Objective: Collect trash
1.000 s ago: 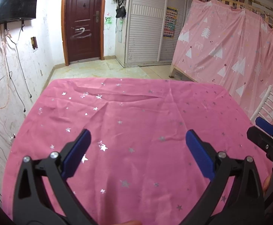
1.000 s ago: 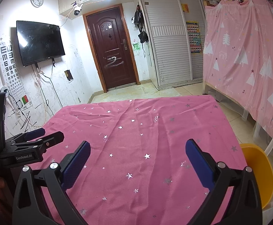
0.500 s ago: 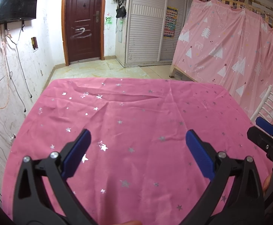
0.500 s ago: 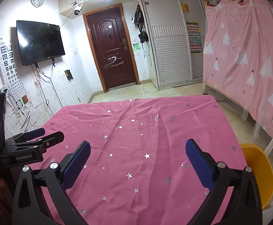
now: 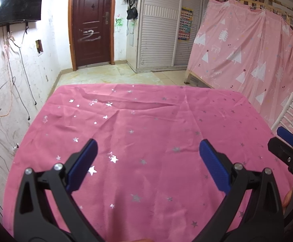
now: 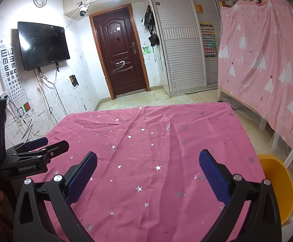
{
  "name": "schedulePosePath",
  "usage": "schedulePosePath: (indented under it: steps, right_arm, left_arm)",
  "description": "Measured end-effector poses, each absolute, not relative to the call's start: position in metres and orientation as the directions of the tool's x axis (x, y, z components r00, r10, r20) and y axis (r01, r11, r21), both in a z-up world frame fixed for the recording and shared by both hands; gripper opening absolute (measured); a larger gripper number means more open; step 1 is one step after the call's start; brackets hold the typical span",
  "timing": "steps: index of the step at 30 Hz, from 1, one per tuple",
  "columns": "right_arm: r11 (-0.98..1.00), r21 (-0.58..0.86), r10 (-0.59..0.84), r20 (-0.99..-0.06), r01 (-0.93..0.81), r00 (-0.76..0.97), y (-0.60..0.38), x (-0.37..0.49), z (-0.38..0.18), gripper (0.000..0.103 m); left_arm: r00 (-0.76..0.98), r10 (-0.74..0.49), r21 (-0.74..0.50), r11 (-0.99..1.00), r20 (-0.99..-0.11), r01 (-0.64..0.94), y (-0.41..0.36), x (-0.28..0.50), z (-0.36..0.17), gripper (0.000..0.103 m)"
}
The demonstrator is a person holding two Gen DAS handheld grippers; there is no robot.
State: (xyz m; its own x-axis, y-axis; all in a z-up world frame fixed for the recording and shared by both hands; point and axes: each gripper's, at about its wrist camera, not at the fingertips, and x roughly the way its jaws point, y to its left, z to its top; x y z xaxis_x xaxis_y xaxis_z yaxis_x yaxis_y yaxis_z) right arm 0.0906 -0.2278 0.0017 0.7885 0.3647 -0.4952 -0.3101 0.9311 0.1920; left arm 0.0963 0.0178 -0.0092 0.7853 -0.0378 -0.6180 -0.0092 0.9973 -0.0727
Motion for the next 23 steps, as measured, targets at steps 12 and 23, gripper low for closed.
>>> schedulePosePath:
  steps: [12,23]
  right_arm:
    - [0.931,0.191,0.364,-0.496,-0.31,0.788,-0.2271,0.0903,0.0009,0.094]
    - [0.931,0.191,0.364,-0.497,-0.31,0.788,-0.2271,0.0902,0.0013,0.094]
  left_arm:
    - [0.789,-0.036,-0.056,0.998,-0.614,0.002,0.0151,0.0971,-0.0066,0.095]
    - [0.773,-0.043,-0.09,0.996,-0.633,-0.018,0.0214,0.1014,-0.0077,0.095]
